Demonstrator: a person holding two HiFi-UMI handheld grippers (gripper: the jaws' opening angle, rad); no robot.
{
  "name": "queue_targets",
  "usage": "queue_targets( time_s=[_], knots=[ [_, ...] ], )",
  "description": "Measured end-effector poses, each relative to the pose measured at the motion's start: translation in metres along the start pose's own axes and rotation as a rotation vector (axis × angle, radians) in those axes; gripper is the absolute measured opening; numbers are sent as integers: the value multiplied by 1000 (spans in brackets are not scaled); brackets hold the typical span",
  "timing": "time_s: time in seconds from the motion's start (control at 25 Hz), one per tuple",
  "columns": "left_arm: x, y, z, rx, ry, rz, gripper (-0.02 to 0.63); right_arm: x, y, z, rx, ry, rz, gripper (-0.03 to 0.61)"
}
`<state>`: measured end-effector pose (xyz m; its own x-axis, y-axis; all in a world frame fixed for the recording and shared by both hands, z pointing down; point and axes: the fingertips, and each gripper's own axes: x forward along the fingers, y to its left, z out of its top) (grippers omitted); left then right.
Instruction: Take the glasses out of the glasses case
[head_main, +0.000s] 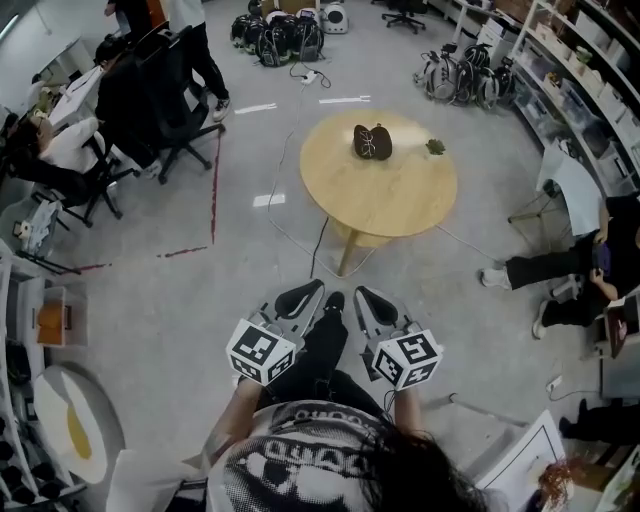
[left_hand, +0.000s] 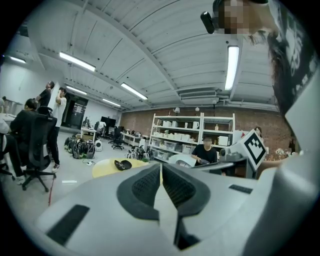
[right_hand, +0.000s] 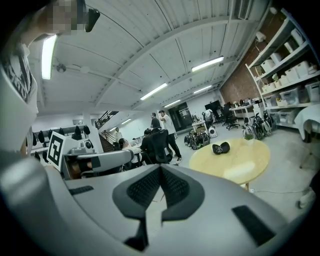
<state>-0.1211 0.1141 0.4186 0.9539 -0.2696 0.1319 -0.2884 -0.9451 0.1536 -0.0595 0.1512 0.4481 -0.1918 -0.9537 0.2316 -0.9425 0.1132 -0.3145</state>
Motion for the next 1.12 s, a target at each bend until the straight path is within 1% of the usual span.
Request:
queue_targets(
  time_s=[0.2,0.32,0.6,0.72,0.92,1.12],
  knots=[
    [46,37,3,-6,0,2,21,36,-36,17,-1,10,7,-3],
    [82,66,14,-8,-11,-1,21,67,-64,32,-11,25,7,-3],
    [159,126,41,15,8,-33,21,128,-120,68,23,46,-18,-3],
    [187,144,44,9,16,-43,21,148,-142,78,27,58,-28,-2],
    [220,168,43,-2,43,-60,21,176,-171,85,40,84,-45,0],
    [239,199,46,-9,49,-56,21,206,-186,92,34,112,-48,5]
  ],
)
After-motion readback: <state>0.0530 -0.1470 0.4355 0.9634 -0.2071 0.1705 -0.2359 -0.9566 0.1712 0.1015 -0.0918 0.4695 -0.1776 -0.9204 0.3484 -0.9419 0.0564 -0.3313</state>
